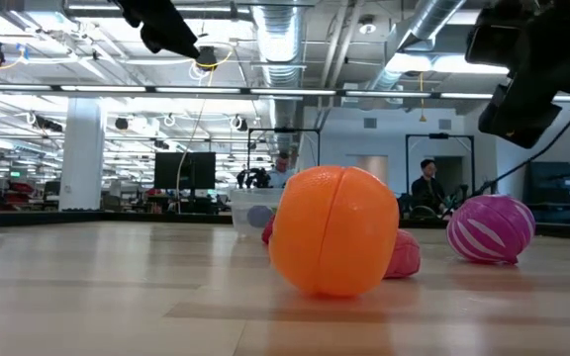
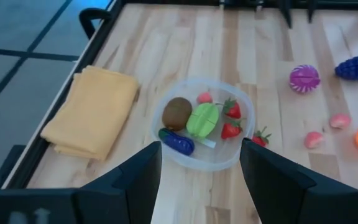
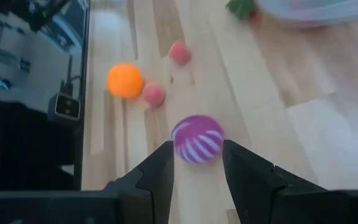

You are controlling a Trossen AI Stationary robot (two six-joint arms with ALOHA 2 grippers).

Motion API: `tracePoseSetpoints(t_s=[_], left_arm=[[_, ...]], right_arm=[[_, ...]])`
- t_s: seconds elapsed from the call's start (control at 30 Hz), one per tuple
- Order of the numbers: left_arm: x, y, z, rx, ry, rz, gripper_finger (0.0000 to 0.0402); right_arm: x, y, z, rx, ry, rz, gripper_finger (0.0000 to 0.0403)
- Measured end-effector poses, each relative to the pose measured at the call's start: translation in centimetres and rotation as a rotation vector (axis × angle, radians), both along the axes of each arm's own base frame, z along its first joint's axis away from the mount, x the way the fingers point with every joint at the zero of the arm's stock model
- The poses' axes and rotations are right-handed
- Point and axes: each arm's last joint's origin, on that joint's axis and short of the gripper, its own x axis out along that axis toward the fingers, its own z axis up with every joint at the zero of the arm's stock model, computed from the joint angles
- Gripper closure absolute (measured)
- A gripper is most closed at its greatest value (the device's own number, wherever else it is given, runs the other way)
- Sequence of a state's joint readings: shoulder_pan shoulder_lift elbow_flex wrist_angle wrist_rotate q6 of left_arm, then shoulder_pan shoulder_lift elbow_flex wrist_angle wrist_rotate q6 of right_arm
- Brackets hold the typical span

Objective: Pick and placing Produce into tupperware
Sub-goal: Put the purple onion into the transparent container

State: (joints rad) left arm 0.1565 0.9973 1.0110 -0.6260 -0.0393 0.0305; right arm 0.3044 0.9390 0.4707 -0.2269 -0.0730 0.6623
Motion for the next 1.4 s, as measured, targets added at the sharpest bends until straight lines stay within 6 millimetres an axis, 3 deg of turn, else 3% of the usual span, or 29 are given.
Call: tracePoseSetpoints(t_s=[0.2,0.43,0.8,0.97,1.23,1.4], left_arm=[[-0.2,0.0,0.0,0.022,0.001,0.019,0.0193],[-0.2,0.1,0.0,0.043,0.003,0.011,0.0193],[-0.2,0.1,0.0,0.053,0.008,0.006,0.0193],[-0.3,0.1,-0.1,0.06,0.023,0.0,0.0193],[-0.3,0.2,-0.1,0.074,0.024,0.009,0.0193],[-0.3,0.2,-0.1,0.075,0.025,0.011,0.0193]], right_arm=[[1.6,1.8,-0.8,-0.071,0.032,0.079,0.0243],[2.9,2.5,-2.0,-0.048,0.042,0.114,0.023],[3.6,1.8,-1.5,0.076,0.017,0.089,0.0076],[4.4,2.1,-0.9,0.118,0.043,0.173,0.0035],[6.4,2.2,3.1,-0.194,0.063,0.358,0.0044],[7.4,1.4,3.8,-0.322,0.122,0.417,0.0061]])
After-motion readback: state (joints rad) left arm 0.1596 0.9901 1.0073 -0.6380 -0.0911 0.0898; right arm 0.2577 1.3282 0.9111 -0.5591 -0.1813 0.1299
